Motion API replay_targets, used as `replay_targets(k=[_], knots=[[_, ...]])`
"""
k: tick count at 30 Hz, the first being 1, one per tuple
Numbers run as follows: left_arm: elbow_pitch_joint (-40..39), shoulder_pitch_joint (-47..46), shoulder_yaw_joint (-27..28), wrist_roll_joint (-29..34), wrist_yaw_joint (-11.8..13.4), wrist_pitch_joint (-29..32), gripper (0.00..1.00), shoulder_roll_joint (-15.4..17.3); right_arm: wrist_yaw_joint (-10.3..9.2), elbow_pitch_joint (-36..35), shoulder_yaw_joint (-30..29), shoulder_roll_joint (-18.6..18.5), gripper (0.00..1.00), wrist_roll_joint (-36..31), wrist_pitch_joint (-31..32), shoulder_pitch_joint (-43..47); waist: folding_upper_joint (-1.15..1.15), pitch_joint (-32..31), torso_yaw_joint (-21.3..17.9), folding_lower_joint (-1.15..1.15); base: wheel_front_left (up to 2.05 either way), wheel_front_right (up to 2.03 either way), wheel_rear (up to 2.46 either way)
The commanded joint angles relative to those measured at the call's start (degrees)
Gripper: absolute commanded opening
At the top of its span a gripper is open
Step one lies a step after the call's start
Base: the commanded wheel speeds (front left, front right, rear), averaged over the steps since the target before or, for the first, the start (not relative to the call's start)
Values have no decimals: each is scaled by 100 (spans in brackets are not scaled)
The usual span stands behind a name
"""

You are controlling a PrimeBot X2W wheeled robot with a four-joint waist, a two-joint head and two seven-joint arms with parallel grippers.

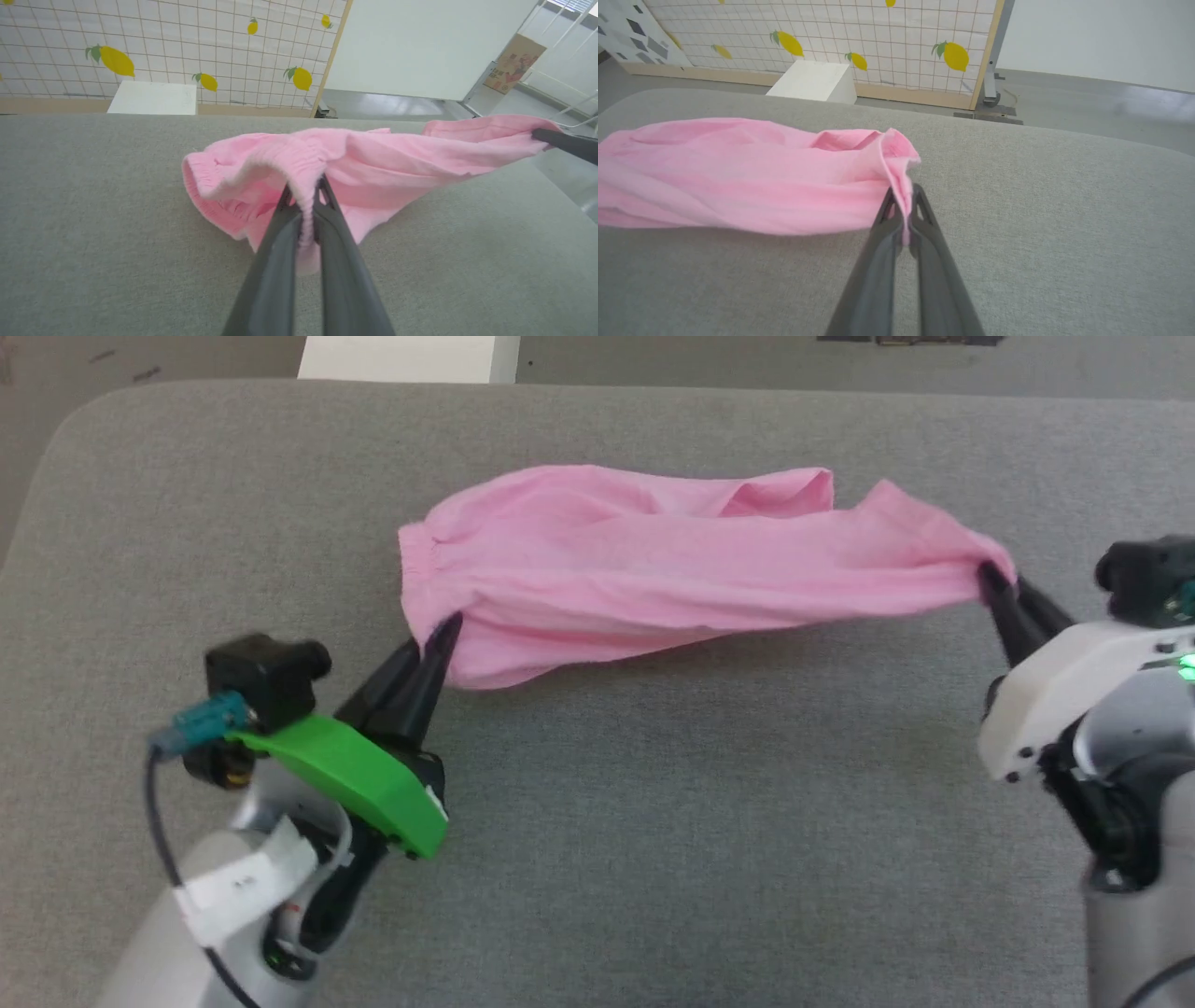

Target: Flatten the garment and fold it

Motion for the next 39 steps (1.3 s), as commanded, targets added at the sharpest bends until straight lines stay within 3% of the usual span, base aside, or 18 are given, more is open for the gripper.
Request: replay_targets(k=[1, 7, 13, 20, 27, 33, 39], knots=[[-401, -333, 89, -218, -104, 305, 0, 176, -9, -390, 3, -223, 0, 117, 283, -94, 0, -12, -80, 0, 0, 0, 0], [-777, -1531, 426, -875, -214, 1054, 0, 367, -9, -778, 135, -767, 0, 463, 1060, -1061, 0, 293, -245, 0, 0, 0, 0], [-168, -2970, 699, -836, -107, 1387, 0, 513, -9, -188, 388, -1100, 0, 624, 1355, -2635, 0, 858, -481, 0, 0, 0, 0], [797, -4592, 846, -342, 101, 1332, 0, 600, -9, 880, 682, -1150, 0, 311, 1025, -4497, 0, 1544, -768, 0, 0, 0, 0], [1520, -5994, 1047, 126, 343, 585, 0, 464, -9, 1702, 651, -1024, 0, -228, 107, -5953, 0, 1986, -942, 0, 0, 0, 0], [1872, -6353, 1234, 152, 328, -184, 0, 284, -9, 2069, 649, -991, 0, -433, -706, -6475, 0, 2051, -928, 0, 0, 0, 0], [2051, -5322, 1056, -44, -14, -222, 0, 292, -9, 2227, 1024, -1127, 0, -88, -791, -5728, 0, 1839, -802, 0, 0, 0, 0]])
